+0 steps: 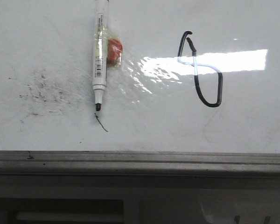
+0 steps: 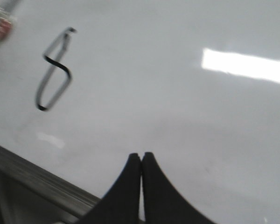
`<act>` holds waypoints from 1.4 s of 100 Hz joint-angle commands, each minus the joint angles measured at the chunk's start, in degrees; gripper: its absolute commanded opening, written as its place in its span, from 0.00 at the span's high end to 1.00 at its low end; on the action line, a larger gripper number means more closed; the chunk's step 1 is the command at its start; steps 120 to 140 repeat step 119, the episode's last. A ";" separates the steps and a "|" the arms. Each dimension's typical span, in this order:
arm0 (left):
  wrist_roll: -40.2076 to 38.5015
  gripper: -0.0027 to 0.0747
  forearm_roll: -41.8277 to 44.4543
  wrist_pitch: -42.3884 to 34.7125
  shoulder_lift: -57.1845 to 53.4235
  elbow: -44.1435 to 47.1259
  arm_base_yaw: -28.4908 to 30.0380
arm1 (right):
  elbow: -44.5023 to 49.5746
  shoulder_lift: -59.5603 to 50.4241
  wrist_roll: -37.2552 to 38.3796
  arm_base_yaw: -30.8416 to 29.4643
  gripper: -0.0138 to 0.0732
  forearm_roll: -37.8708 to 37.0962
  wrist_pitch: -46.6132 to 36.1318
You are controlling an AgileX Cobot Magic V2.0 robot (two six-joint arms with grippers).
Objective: Write number 8 on whiteboard
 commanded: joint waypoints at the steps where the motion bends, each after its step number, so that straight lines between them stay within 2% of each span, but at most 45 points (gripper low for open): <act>1: -0.52 0.99 -0.59 -1.50 -1.56 2.31 0.20 | 1.08 -0.85 6.33 -5.04 0.91 -5.10 -3.89; 14: -0.52 0.99 -0.59 -1.50 -1.56 2.31 0.20 | 4.77 -1.08 6.33 -10.25 0.91 -5.10 -4.06; 24: -0.52 0.99 -0.59 -1.50 -1.56 2.31 0.20 | 4.66 -1.08 6.33 -11.72 0.91 -5.10 0.08; 140: -0.52 0.99 -0.59 -1.50 -1.56 2.31 0.20 | 4.66 -1.08 6.33 -11.71 0.91 -5.10 0.95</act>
